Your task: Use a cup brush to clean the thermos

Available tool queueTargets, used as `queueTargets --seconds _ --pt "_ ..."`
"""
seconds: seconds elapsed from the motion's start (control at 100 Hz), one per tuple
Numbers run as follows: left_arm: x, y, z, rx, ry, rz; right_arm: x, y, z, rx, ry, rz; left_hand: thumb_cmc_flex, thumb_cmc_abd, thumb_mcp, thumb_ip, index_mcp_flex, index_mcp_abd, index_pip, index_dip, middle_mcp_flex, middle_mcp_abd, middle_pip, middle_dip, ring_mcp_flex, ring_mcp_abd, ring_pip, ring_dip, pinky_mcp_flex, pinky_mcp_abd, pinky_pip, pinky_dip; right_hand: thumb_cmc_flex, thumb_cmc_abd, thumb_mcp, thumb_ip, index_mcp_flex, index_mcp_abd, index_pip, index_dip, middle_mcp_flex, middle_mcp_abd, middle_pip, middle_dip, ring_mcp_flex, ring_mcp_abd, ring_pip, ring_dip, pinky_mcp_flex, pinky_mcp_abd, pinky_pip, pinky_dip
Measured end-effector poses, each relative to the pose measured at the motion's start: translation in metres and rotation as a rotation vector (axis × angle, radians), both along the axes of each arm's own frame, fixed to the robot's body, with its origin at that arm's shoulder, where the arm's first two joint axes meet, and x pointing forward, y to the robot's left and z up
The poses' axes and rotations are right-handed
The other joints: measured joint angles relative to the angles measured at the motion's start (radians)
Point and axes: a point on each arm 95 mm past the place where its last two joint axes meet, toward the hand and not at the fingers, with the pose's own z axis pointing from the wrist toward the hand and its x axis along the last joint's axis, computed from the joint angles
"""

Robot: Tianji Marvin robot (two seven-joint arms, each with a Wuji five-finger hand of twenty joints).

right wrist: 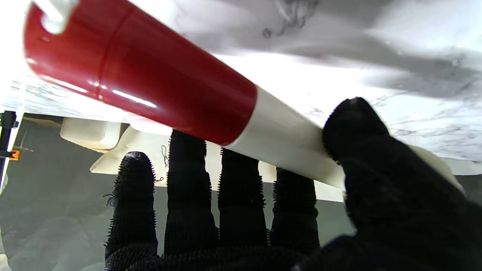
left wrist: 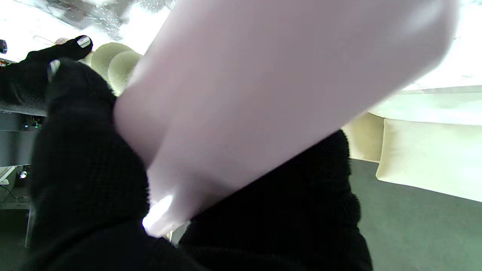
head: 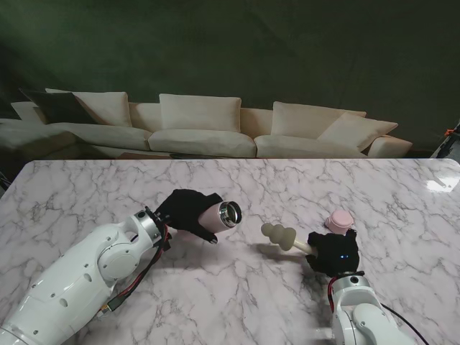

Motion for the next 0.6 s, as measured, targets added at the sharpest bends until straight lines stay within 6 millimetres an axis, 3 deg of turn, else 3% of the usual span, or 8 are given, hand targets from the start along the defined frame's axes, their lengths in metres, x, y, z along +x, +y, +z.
queueTargets --seconds 0.25,0.38,0.6 --pt "0.0 0.0 0.0 -0.003 -0.001 0.001 0.002 -0.005 0.007 -0.007 0.009 0.031 0.0 0.0 0.0 0.0 0.0 0.0 0.0 0.0 0.0 0.0 0.0 0.0 0.0 0.0 0.0 0.0 0.0 0.0 0.0 0.0 0.0 0.001 -0.056 0.0 0.005 0.001 0.028 0.015 0.002 0.0 0.172 0.133 0.169 -0.067 0.144 0.134 0.119 0.013 0.048 0.007" --pt "0.0 0.0 0.0 0.008 -0.003 -0.001 0.003 -0.008 0.015 -0.034 0.001 0.092 0.0 0.0 0.0 0.0 0.0 0.0 0.0 0.0 0.0 0.0 0.001 0.0 0.0 0.0 0.0 0.0 0.0 0.0 0.0 0.0 0.0 0.001 -0.064 0.0 0.005 0.001 0.038 0.015 0.002 -0.002 0.208 0.158 0.211 -0.097 0.208 0.178 0.197 0.01 0.115 0.049" --pt "0.004 -0.003 -0.005 0.08 0.0 -0.025 0.004 -0.019 0.043 -0.069 -0.045 0.147 0.0 0.0 0.0 0.0 0.0 0.0 0.0 0.0 0.0 0.0 0.001 0.0 0.0 0.0 0.001 0.0 0.0 0.0 0.0 0.0 0.0 0.001 -0.065 0.0 0.005 0.001 0.038 0.015 0.003 -0.002 0.21 0.17 0.211 -0.106 0.209 0.19 0.201 0.0 0.125 0.06"
